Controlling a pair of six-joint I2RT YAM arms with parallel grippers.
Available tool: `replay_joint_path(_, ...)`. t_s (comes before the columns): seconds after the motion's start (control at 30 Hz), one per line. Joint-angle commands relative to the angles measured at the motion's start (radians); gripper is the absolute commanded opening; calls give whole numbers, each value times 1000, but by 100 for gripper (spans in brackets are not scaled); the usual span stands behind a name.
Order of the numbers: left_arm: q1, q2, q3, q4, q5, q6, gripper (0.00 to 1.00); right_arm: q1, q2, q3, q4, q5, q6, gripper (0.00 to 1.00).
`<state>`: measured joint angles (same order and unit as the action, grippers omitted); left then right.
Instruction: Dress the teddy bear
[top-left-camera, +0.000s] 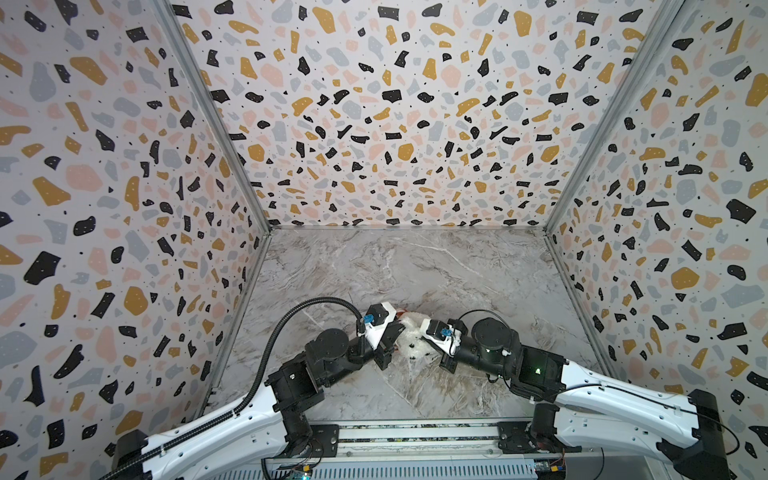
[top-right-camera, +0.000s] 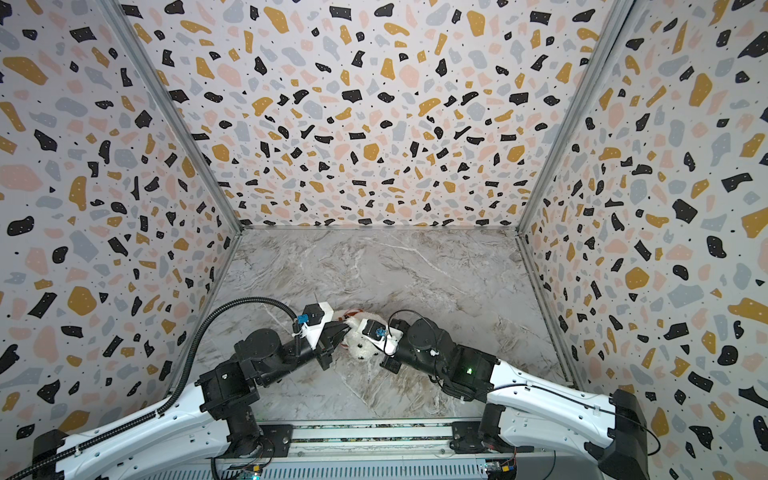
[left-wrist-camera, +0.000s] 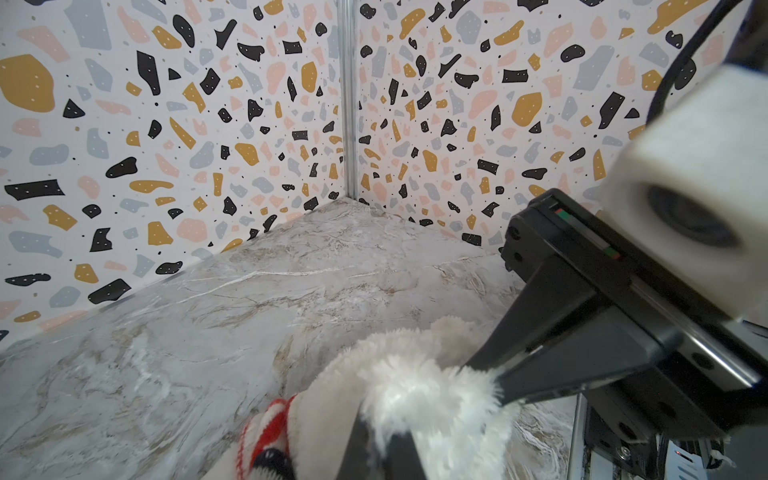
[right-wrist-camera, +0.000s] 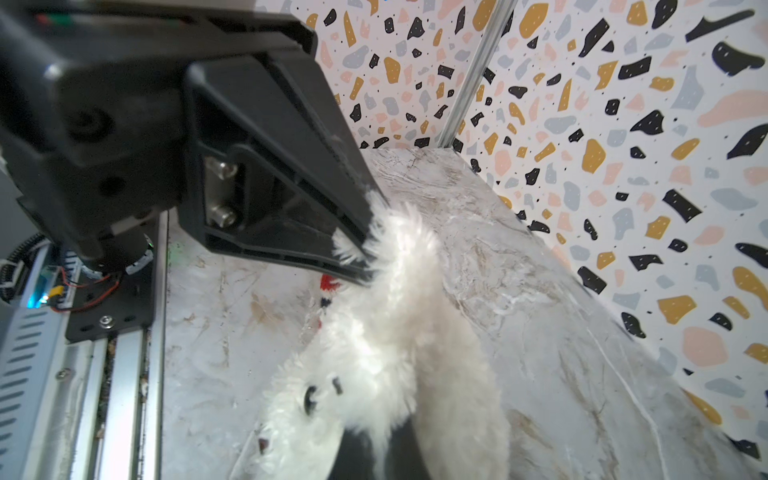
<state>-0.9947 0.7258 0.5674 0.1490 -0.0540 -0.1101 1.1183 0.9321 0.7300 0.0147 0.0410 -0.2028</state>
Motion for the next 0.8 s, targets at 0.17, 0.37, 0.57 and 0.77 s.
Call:
replay_joint_path(0.17, -1, -122, -27, -92, -149, -179, 40, -169, -165, -81, 62, -115, 67, 0)
replay_joint_path(0.37, -1, -173, -133, -69, -104, -284, 38, -232, -189, -98, 67, -209, 77, 0)
replay_joint_path(0.57, -1, -137, -224, 50, -80, -334, 28, -232, -180, -104, 79, -216, 79, 0)
replay_joint_path(0.77, 1, -37, -264, 167, -102, -332, 25, -232, -176, -105, 83, -225, 85, 0)
